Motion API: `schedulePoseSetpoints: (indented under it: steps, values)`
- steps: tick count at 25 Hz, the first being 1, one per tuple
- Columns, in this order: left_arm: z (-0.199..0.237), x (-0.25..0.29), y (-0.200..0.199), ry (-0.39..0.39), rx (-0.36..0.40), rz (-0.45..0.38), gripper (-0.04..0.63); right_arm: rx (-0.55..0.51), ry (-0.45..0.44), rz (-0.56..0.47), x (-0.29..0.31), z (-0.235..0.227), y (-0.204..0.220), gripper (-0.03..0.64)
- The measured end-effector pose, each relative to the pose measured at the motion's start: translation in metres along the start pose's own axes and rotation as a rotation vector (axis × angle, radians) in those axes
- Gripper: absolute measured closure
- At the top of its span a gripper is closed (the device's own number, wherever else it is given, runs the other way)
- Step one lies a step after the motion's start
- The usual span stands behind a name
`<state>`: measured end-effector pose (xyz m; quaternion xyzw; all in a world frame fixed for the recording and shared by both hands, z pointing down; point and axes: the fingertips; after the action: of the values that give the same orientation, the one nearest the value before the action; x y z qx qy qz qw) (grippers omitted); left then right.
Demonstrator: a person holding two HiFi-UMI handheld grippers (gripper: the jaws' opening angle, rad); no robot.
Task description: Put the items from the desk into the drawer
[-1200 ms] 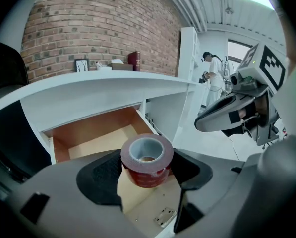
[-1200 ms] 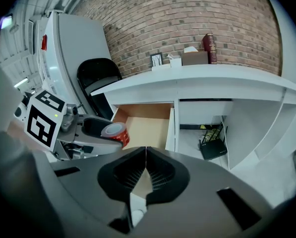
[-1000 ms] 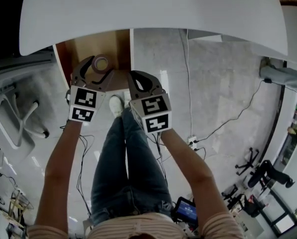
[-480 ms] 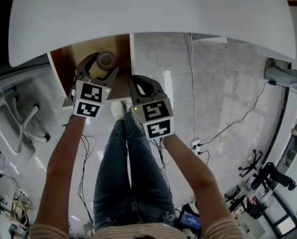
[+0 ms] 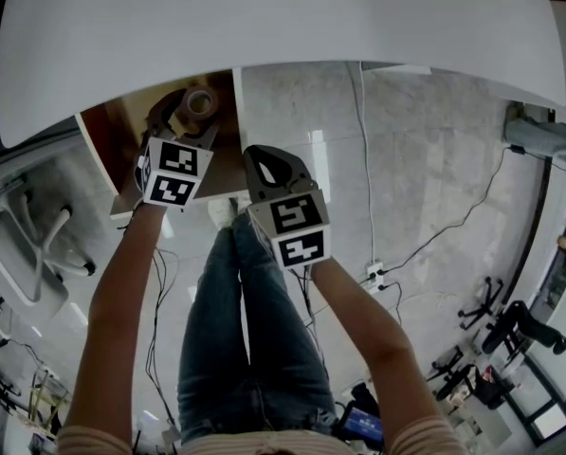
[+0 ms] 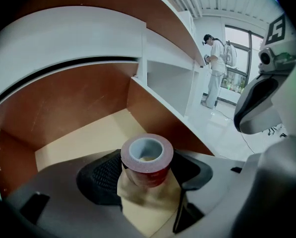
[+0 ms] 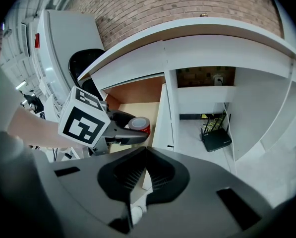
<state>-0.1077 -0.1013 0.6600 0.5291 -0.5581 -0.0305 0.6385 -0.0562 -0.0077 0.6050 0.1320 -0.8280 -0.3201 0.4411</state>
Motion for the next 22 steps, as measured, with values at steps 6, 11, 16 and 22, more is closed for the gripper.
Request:
schedulePoseSetpoints:
  steps: [6, 11, 16, 22]
  values:
    - [0.017, 0.009, -0.003, -0.051, -0.028, 0.020, 0.293, 0.000, -0.007, 0.009, 0.001, 0.003, -0.001, 0.600]
    - [0.031, 0.017, 0.003, -0.081, -0.043, 0.021, 0.293, 0.002, -0.007, 0.015, 0.008, 0.008, -0.001, 0.600]
    - [0.033, 0.019, 0.003, -0.103, -0.045, 0.010, 0.292, -0.011, -0.007, 0.020, 0.010, 0.008, -0.002, 0.600]
    - [0.030, 0.014, 0.013, -0.109, -0.054, 0.048, 0.293, -0.011, -0.003, 0.024, 0.007, 0.008, -0.001, 0.600]
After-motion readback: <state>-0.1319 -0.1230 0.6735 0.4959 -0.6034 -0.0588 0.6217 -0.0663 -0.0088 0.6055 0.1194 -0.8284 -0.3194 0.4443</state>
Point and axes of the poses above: the fingertips, and each gripper's own axes: x forward along the fingers, z to its left, y out of its underside, and after that the axes turned 12 degrees about -y, right-handed
